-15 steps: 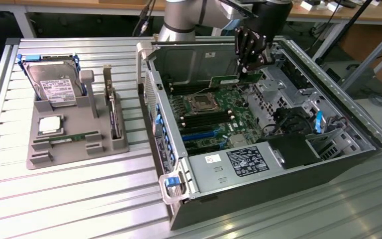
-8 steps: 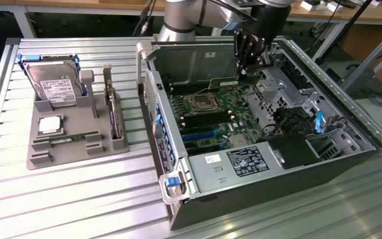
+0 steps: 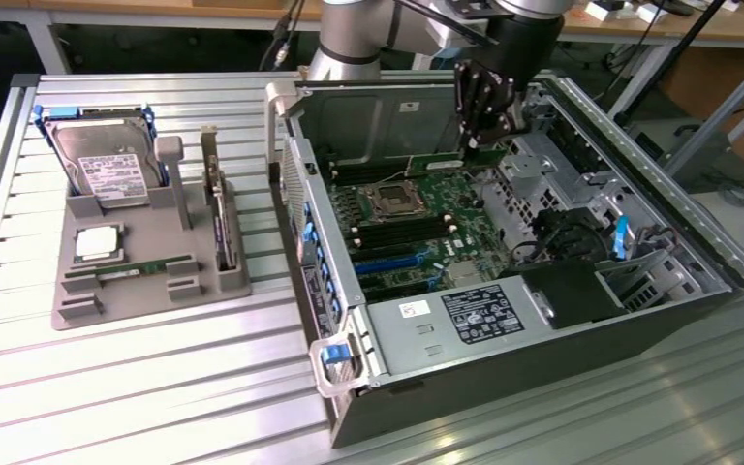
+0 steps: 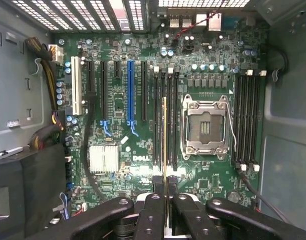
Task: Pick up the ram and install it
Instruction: 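Insert the ram into the slot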
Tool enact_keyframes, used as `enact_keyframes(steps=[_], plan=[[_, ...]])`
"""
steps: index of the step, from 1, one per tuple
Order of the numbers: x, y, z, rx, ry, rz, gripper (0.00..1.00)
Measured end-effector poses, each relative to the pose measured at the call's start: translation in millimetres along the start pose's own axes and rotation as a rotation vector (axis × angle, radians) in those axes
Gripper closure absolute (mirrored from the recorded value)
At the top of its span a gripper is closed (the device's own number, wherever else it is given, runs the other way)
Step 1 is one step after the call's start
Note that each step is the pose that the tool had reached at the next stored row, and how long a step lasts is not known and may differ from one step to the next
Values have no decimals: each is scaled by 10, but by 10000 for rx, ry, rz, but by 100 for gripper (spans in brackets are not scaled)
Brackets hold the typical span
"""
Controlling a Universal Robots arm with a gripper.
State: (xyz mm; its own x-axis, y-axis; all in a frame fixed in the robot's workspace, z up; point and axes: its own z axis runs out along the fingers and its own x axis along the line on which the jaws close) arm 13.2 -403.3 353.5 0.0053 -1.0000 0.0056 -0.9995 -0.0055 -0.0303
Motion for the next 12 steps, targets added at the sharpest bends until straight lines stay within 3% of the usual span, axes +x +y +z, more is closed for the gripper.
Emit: enact_keyframes(steps=[12], plan=[[0, 2, 71, 0, 0, 0, 87]])
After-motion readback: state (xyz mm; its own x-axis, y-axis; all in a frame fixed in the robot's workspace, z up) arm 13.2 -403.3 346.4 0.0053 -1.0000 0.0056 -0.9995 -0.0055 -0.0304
